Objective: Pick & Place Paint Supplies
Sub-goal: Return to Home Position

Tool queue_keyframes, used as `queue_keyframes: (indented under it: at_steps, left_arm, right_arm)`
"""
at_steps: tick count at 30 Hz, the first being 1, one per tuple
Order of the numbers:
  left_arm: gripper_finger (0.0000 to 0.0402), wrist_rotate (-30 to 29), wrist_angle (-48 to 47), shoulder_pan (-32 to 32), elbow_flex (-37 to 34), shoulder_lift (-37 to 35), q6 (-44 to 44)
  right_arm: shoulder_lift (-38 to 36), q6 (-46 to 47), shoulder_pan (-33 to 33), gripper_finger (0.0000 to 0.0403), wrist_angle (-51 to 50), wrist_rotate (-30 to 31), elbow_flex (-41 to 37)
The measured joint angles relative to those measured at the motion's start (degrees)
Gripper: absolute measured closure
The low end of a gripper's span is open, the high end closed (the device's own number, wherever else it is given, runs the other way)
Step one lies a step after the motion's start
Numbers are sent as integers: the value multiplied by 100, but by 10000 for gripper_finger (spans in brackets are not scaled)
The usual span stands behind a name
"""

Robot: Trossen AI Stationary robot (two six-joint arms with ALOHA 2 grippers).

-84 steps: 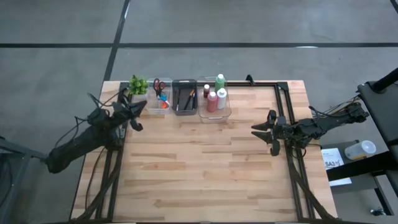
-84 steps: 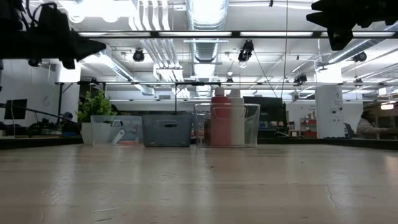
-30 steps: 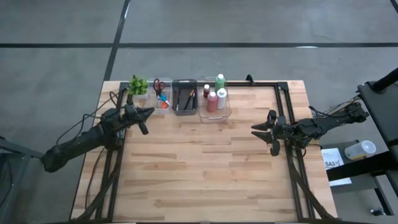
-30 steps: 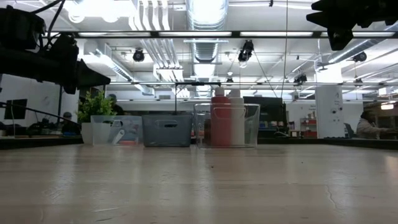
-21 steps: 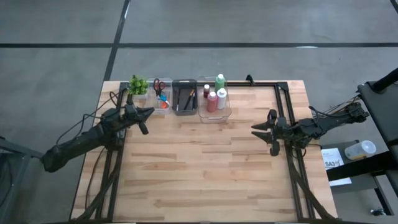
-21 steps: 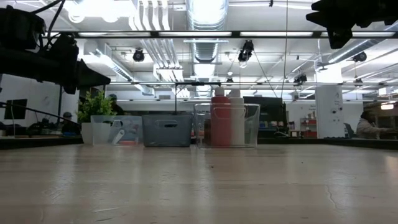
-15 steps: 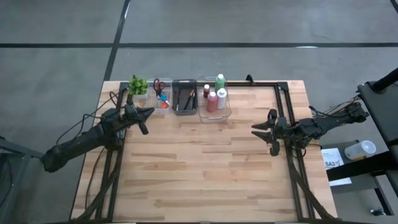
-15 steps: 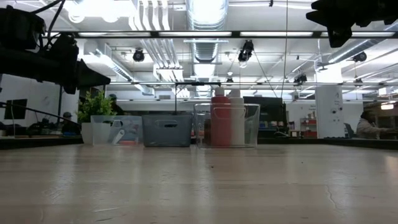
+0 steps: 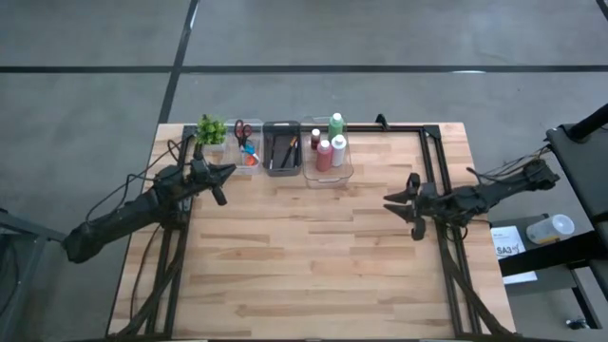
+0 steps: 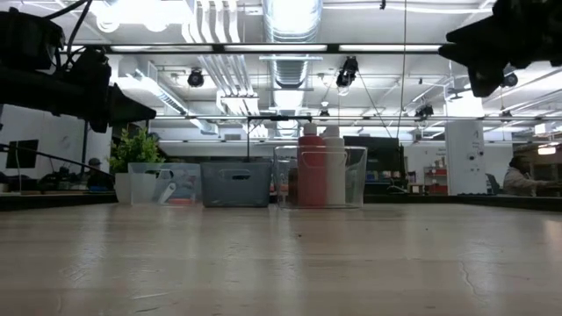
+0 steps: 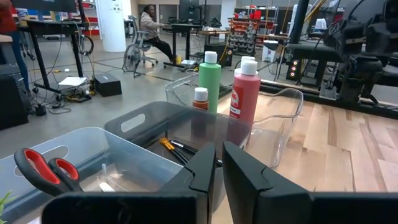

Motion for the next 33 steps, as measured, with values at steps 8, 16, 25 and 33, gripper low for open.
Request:
queue_keyframes:
  at_steps: [8, 16, 25, 33]
  left_arm:
    - [362, 0, 0, 2, 0, 0, 0]
    - [362, 1, -2, 2, 0, 2, 0]
    - [362, 0, -2, 2, 0, 2, 0]
    - [362, 0, -1, 2, 0, 2, 0]
  right_arm:
    - [-1086, 118, 0, 287, 541, -2, -899]
    - [-1690, 89, -2, 287, -83, 1, -889]
    - [-1690, 89, 0, 287, -246, -2, -891]
    - [-1684, 47, 0, 287, -218, -2, -891]
